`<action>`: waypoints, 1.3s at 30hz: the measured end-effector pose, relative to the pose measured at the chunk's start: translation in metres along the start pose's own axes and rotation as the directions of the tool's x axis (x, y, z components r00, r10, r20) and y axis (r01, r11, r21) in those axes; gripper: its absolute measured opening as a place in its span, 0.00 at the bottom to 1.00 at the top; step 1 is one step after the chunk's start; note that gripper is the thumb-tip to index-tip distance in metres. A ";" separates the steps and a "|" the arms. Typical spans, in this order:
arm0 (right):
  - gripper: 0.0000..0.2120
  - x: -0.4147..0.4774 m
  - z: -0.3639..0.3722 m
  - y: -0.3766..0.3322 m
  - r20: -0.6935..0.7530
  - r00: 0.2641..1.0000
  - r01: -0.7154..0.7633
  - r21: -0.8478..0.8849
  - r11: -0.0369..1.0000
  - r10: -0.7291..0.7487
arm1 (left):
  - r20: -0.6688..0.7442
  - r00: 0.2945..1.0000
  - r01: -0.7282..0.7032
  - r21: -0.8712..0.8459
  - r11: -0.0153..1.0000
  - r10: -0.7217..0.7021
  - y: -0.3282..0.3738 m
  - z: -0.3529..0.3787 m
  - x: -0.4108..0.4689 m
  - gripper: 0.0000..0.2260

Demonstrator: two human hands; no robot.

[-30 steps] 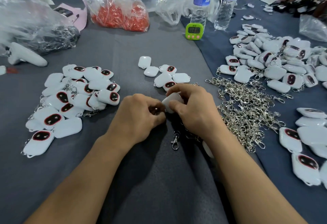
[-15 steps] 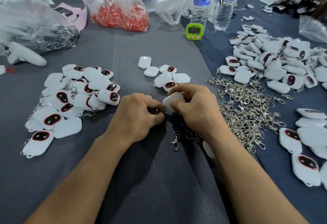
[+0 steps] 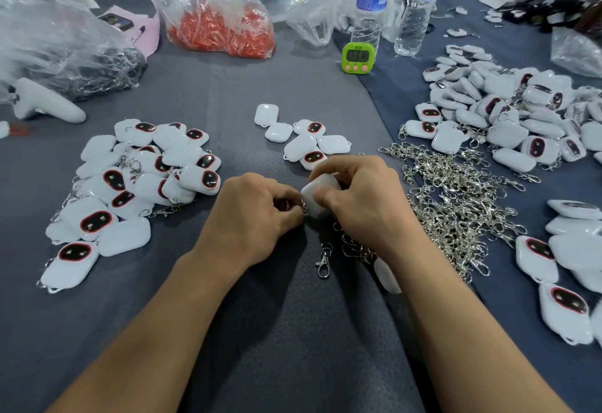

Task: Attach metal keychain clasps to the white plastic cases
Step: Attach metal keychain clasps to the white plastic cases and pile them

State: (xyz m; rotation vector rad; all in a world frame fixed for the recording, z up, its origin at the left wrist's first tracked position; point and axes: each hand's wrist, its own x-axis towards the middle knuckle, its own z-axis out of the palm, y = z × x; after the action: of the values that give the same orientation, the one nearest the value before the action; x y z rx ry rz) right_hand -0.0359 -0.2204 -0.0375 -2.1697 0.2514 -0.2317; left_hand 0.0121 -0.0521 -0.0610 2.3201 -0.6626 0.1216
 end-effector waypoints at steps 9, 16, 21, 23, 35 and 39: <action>0.08 0.001 0.008 0.004 -0.020 0.990 -0.132 0.148 0.980 0.137 | -0.131 0.983 -0.106 0.166 0.980 0.129 0.005 0.002 -0.004 0.04; 0.05 0.005 0.000 0.001 0.141 0.943 -0.324 0.603 0.729 0.303 | -0.141 0.988 0.027 -0.278 0.960 -0.068 0.005 0.001 0.001 0.08; 0.07 0.004 -0.006 -0.002 0.208 0.923 -0.375 0.674 0.637 0.324 | -0.078 0.993 0.048 -0.425 0.904 -0.090 0.009 0.000 0.003 0.08; 0.07 0.004 -0.007 -0.001 0.209 0.926 -0.371 0.663 0.650 0.315 | -0.083 0.994 0.032 -0.415 0.909 -0.073 0.008 0.000 0.003 0.07; 0.07 0.005 0.005 -0.002 0.145 0.963 -0.256 0.748 0.612 0.226 | -0.311 0.923 -0.212 0.079 0.974 0.226 0.012 0.004 -0.001 0.03; 0.08 0.007 0.001 -0.001 0.203 0.944 -0.316 0.790 0.526 0.262 | -0.105 0.991 0.026 -0.476 0.879 -0.086 0.015 0.004 0.002 0.06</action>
State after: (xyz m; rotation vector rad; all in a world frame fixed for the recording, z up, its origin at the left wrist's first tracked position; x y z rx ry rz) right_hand -0.0286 -0.2214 -0.0368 -1.1619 0.3790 -0.0579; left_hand 0.0062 -0.0644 -0.0540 1.8388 -0.4948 0.0649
